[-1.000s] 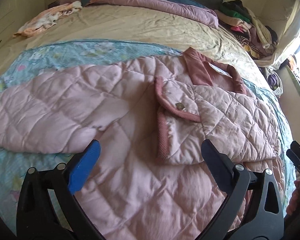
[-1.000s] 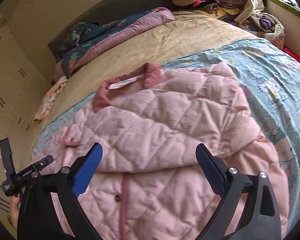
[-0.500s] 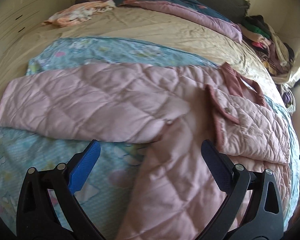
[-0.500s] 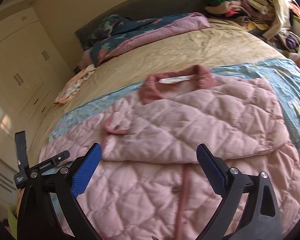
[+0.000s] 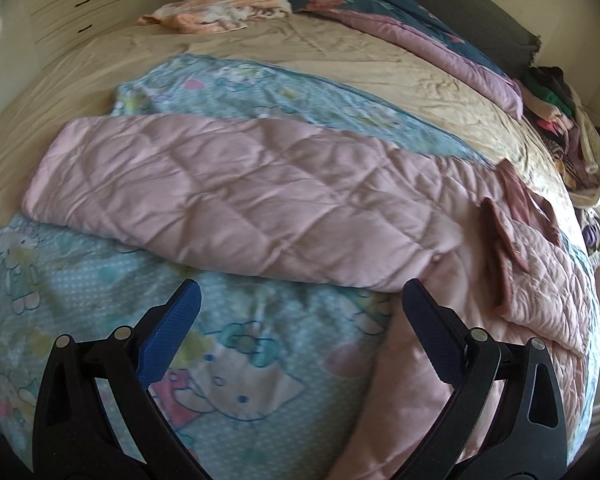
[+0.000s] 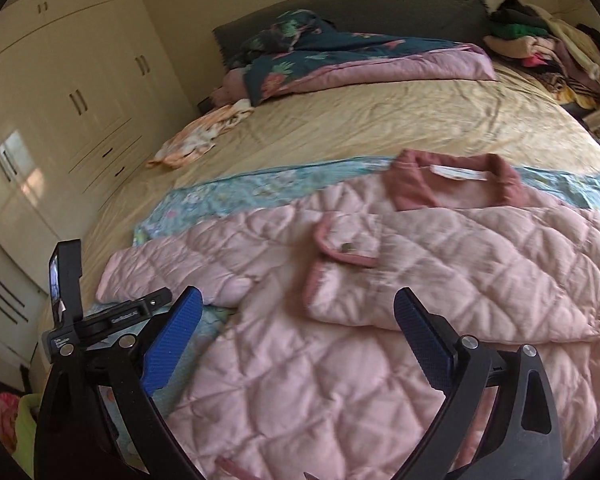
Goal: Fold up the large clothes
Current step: 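Move the left gripper to the other jacket sleeve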
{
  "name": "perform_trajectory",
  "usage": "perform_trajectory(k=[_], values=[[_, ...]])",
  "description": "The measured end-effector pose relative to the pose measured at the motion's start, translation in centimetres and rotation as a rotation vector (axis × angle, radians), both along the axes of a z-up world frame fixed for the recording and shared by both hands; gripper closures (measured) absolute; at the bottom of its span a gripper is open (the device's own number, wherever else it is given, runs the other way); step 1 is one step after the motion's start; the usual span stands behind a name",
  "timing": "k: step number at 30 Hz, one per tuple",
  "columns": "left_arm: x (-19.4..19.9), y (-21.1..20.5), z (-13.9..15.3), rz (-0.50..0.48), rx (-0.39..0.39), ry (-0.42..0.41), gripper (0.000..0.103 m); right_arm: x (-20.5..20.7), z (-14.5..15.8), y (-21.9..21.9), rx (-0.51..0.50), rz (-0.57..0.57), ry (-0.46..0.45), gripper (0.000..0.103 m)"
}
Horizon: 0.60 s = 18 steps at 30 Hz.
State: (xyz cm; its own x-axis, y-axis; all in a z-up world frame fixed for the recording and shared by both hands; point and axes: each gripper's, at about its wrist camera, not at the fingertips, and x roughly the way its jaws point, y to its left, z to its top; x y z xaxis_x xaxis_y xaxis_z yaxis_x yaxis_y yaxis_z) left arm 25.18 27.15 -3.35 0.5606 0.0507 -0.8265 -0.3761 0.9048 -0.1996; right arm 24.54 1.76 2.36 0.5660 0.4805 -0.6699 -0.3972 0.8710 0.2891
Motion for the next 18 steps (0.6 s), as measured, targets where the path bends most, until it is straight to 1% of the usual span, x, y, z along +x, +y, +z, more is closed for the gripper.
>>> perform_trajectory(k=[10, 18], values=[[-1.3, 4.7, -1.3, 0.090, -0.029, 0.003, 0.009, 0.0, -2.1, 5.1, -0.041, 0.067, 0.024, 0.007], [-2.1, 9.2, -2.8, 0.201, -0.087, -0.009, 0.009, 0.1, -3.4, 7.6, -0.060, 0.094, 0.042, 0.007]])
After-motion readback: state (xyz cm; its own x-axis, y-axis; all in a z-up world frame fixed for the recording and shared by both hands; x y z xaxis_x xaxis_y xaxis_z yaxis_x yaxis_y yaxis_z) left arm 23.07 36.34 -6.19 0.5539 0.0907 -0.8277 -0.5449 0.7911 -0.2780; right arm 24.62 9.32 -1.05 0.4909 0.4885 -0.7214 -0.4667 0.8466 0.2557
